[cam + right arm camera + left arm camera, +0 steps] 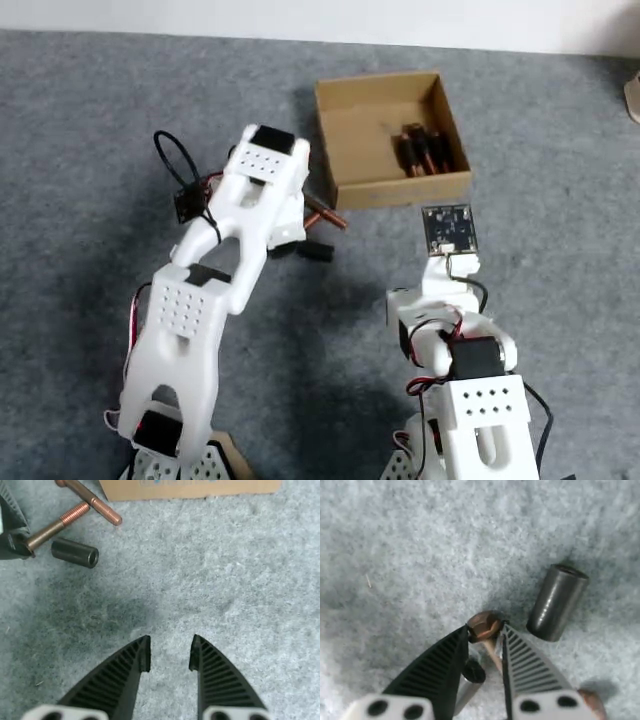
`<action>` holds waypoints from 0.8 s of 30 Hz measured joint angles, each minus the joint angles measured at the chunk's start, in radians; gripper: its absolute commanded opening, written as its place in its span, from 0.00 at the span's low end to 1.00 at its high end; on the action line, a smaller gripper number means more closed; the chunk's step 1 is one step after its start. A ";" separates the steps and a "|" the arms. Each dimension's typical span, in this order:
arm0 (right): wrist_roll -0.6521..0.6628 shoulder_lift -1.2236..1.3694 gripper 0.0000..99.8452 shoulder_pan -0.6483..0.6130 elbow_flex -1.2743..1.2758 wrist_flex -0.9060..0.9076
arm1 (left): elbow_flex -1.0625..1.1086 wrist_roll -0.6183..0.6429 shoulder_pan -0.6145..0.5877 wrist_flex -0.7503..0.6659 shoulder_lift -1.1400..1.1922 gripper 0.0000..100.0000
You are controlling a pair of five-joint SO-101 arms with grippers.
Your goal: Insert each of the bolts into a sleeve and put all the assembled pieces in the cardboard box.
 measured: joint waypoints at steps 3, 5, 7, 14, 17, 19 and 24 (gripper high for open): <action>0.000 0.000 0.13 0.000 0.000 -0.003 | -0.037 0.003 0.000 0.015 0.029 0.02; 0.000 0.000 0.13 0.000 0.000 -0.015 | -0.043 0.008 0.000 0.021 0.035 0.02; 0.002 0.000 0.13 0.000 0.000 -0.020 | -0.051 0.008 0.000 0.038 0.037 0.02; 0.002 0.000 0.13 0.000 0.000 -0.021 | -0.086 0.006 0.046 0.077 0.037 0.12; 0.002 0.000 0.13 0.000 0.000 -0.021 | -0.081 0.008 0.054 0.078 0.043 0.12; 0.002 0.000 0.13 0.000 0.000 -0.021 | -0.080 0.015 0.058 0.080 0.048 0.12; 0.002 0.000 0.13 0.000 0.000 -0.021 | -0.084 0.109 0.058 0.083 0.048 0.18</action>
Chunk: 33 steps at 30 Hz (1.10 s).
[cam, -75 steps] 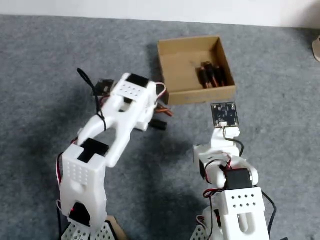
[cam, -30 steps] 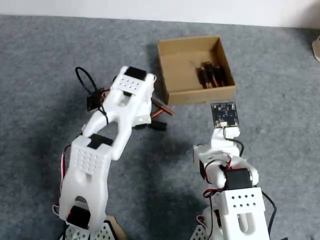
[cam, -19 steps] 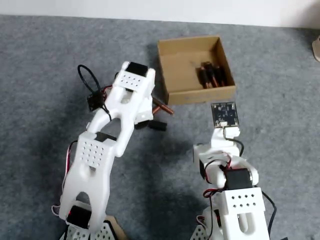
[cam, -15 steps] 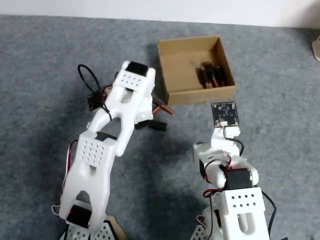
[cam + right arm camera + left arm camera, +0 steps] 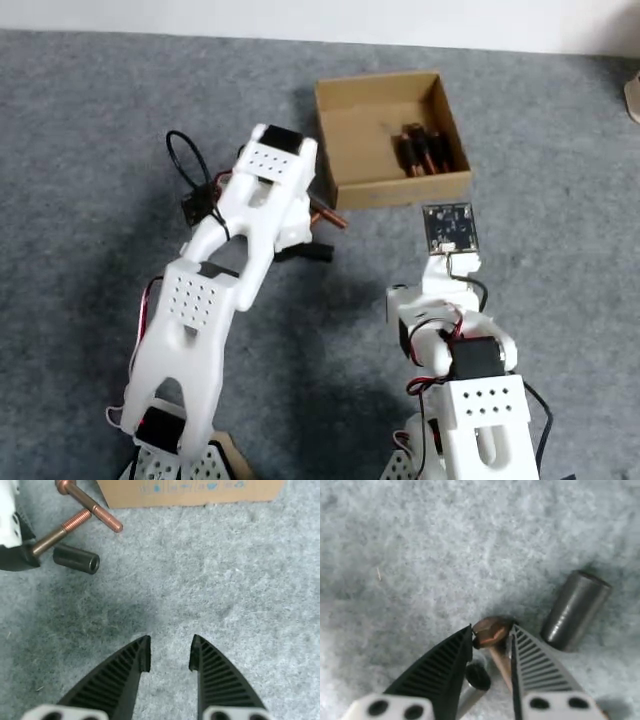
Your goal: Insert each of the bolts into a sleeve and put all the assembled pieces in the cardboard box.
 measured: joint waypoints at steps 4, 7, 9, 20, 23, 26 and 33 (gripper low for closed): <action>0.000 0.000 0.13 0.000 0.000 0.000 | 0.009 0.066 0.006 0.003 0.005 0.24; 0.000 0.000 0.13 0.000 0.000 0.000 | 0.009 0.089 0.008 0.005 0.006 0.23; 0.000 0.000 0.13 0.000 0.000 0.000 | 0.009 0.112 0.008 0.005 0.006 0.22; 0.000 0.000 0.13 0.000 0.000 0.000 | -0.011 0.232 -0.038 -0.005 0.003 0.13; 0.000 0.000 0.13 0.000 0.000 0.000 | -0.012 0.242 -0.049 -0.008 0.005 0.12; 0.000 0.000 0.13 0.000 0.000 0.000 | -0.012 0.244 -0.051 -0.012 0.005 0.12; 0.000 0.000 0.13 0.000 0.000 0.000 | -0.012 0.245 -0.028 -0.017 0.005 0.12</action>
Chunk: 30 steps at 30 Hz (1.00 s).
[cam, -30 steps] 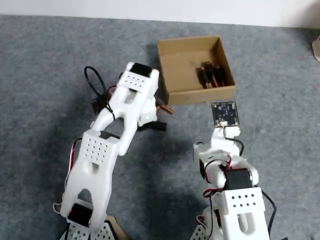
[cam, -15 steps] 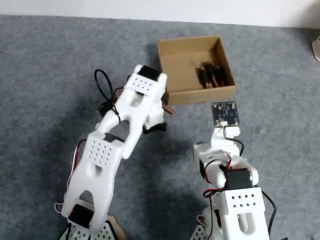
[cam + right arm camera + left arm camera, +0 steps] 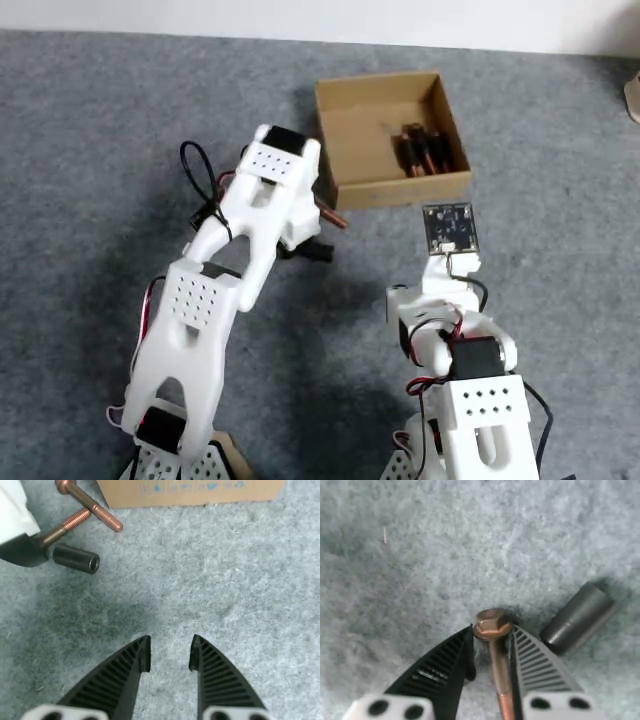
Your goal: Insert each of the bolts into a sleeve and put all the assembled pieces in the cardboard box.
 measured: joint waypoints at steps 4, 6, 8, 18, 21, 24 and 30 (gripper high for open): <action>0.000 0.000 0.13 0.000 0.000 0.000 | 0.000 0.000 0.003 -0.005 0.020 0.09; 0.000 0.000 0.13 0.000 0.000 0.000 | -0.002 0.000 0.006 -0.005 0.028 0.03; 0.000 0.000 0.13 0.000 0.000 0.000 | -0.003 -0.002 0.006 -0.008 0.028 0.01; 0.000 0.000 0.13 0.000 0.000 0.000 | -0.003 -0.026 0.006 -0.008 0.028 0.00; 0.000 0.000 0.13 0.000 0.000 0.000 | -0.003 -0.037 0.006 -0.008 0.028 0.00; 0.000 0.000 0.13 0.000 0.000 0.000 | -0.025 -0.080 0.006 -0.008 0.035 0.00; 0.000 0.000 0.13 0.000 0.002 0.000 | -0.078 -0.272 0.006 0.017 0.043 0.00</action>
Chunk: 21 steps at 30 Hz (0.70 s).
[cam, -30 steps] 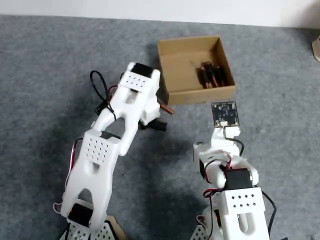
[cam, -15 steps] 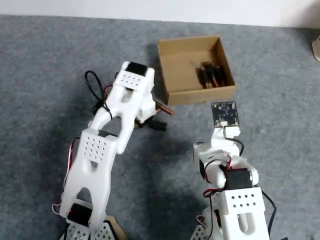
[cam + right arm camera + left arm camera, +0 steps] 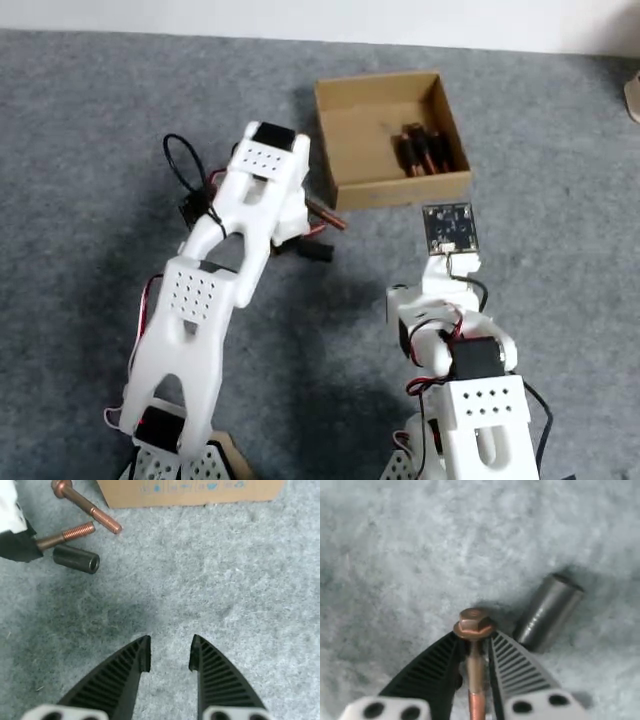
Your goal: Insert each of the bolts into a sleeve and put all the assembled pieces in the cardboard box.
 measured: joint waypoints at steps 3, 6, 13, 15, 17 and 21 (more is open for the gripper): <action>0.000 0.000 0.13 0.000 0.035 -0.028 | -0.008 -0.123 0.000 0.008 0.000 0.00; 0.011 0.000 0.13 0.000 0.057 -0.063 | -0.005 -0.210 -0.002 0.009 -0.020 0.00; 0.035 0.000 0.13 0.002 0.058 -0.075 | 0.014 -0.381 -0.012 0.009 -0.114 0.00; 0.035 0.000 0.13 0.002 0.058 -0.075 | 0.026 -0.400 -0.017 0.009 -0.143 0.00; 0.035 0.000 0.13 0.002 0.058 -0.075 | 0.031 -0.425 -0.021 0.009 -0.172 0.00; 0.035 0.000 0.13 0.002 0.058 -0.077 | 0.080 -0.465 -0.020 0.009 -0.258 0.00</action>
